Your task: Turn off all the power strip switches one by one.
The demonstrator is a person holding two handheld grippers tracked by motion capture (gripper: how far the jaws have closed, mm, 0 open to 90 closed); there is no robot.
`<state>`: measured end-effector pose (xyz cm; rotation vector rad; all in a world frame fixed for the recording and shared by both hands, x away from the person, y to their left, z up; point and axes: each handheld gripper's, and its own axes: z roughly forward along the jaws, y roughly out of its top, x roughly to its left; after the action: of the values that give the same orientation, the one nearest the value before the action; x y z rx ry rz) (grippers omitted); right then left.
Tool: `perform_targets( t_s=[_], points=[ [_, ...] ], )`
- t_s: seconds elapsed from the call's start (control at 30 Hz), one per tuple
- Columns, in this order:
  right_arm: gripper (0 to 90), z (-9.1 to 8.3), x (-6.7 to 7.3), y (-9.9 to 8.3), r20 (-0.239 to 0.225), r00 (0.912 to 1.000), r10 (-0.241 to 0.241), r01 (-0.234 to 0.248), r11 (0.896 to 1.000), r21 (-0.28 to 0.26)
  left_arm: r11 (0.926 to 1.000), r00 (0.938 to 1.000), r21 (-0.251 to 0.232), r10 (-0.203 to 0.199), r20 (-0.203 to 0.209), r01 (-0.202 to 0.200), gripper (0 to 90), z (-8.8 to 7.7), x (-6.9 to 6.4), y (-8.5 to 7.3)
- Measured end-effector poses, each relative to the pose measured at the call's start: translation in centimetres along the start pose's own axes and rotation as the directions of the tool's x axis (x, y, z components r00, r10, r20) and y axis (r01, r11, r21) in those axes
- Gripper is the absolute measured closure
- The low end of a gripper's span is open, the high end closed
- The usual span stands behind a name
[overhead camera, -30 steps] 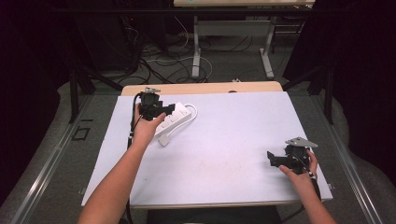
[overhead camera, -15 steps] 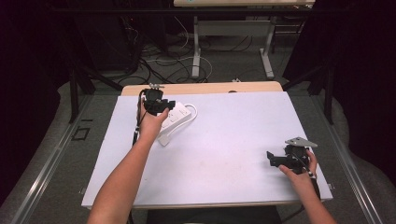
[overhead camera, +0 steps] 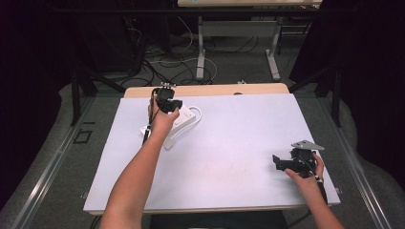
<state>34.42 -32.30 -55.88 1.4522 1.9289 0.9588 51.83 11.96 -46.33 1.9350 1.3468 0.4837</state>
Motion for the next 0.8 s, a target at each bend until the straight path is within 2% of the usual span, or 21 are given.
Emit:
perform_targets(
  t_s=[0.23,0.43,0.6,0.8],
  points=[
    [1.1,0.0,-0.1,0.0,0.002,1.0,0.002,-0.002,1.0,0.001,1.0,1.0,0.008,-0.002,-0.009,0.002,89.4,0.8,-0.4,0.4],
    [1.1,0.0,-0.1,0.0,0.001,1.0,0.003,-0.003,1.0,0.003,0.9998,0.9998,0.018,0.004,-0.017,-0.003,90.0,1.7,-0.7,0.7],
    [1.1,0.0,-0.1,-0.1,0.002,1.0,0.004,-0.004,1.0,0.002,0.9994,0.9997,0.033,-0.012,-0.02,0.012,90.0,2.9,-0.5,0.5],
    [1.1,0.0,-0.1,0.0,0.002,1.0,0.006,-0.006,1.0,0.003,0.9971,0.9994,0.068,-0.036,-0.005,0.036,90.0,4.5,-0.2,0.0]
  ],
)
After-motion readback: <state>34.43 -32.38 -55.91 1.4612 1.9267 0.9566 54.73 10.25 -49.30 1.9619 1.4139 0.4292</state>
